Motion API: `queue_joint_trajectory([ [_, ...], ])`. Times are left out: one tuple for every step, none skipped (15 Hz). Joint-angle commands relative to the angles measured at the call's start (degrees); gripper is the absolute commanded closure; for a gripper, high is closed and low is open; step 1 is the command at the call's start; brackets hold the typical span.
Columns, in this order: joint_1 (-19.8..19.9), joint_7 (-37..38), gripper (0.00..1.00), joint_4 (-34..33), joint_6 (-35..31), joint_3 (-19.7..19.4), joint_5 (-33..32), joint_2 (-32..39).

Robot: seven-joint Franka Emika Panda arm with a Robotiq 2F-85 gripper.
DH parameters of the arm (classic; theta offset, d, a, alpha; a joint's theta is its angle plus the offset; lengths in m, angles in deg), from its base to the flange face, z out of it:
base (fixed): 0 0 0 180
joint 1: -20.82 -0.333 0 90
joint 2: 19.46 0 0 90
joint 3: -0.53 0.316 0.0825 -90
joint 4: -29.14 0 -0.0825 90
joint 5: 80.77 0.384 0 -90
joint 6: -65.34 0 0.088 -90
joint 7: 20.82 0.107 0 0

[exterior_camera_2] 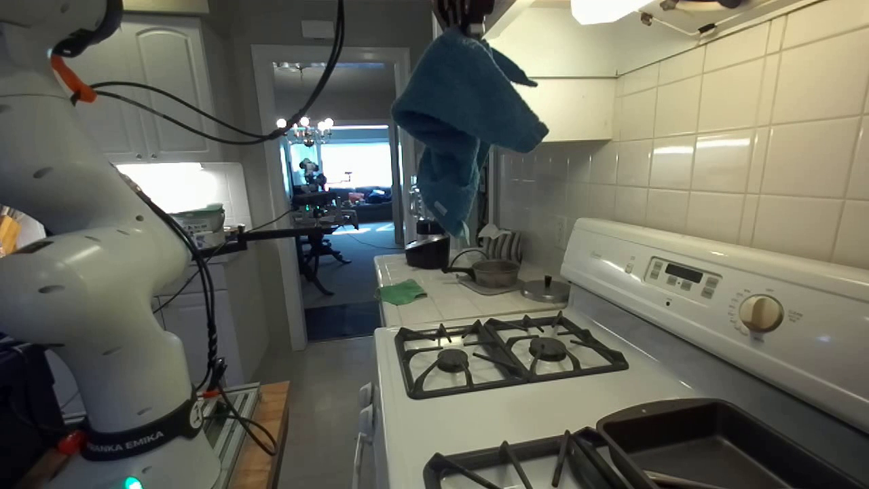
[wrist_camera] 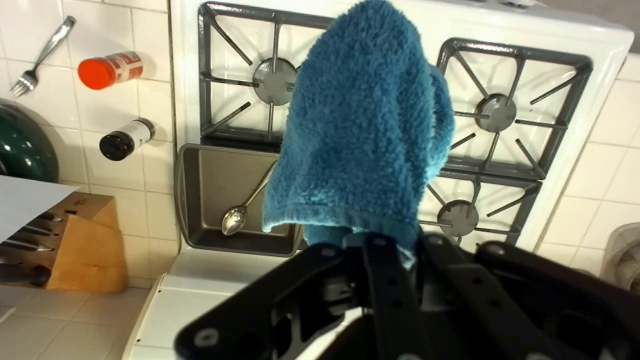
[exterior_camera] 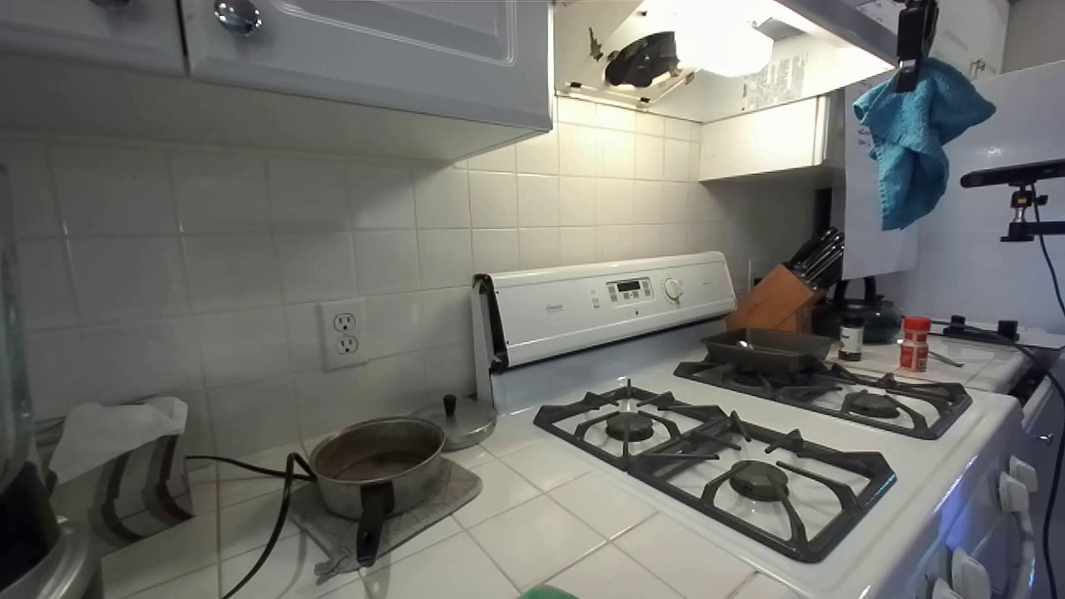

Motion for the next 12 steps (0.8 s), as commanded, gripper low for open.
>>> queue_joint_trajectory([
  [-0.96,0.27,0.98,4.04,0.01,1.14,0.01,-2.67],
  [-1.15,0.30,0.98,4.64,-0.23,1.58,-0.41,-2.88],
  [-1.44,0.05,0.98,5.38,-0.60,1.87,-0.45,-3.23],
  [-1.60,-0.06,0.98,6.29,-1.16,2.17,-0.75,-3.64],
  [-1.84,-0.31,0.98,6.64,-1.13,2.43,-0.74,-3.82],
  [-2.08,-0.13,0.98,7.25,-1.51,2.92,-1.01,-3.98],
  [-2.39,-0.10,0.98,7.70,-1.62,3.31,-1.12,-4.21],
  [-2.64,0.00,0.98,7.97,-1.51,3.73,-1.33,-4.37],
  [-2.89,-0.03,0.98,8.89,-1.66,4.10,-1.43,-4.79],
  [-3.04,0.14,0.98,9.43,-1.58,4.40,-1.68,-5.01],
  [-3.12,0.45,0.98,10.50,-1.88,4.52,-1.50,-5.56],
  [-3.15,0.71,0.98,11.58,-2.33,4.61,-1.30,-6.15],
])
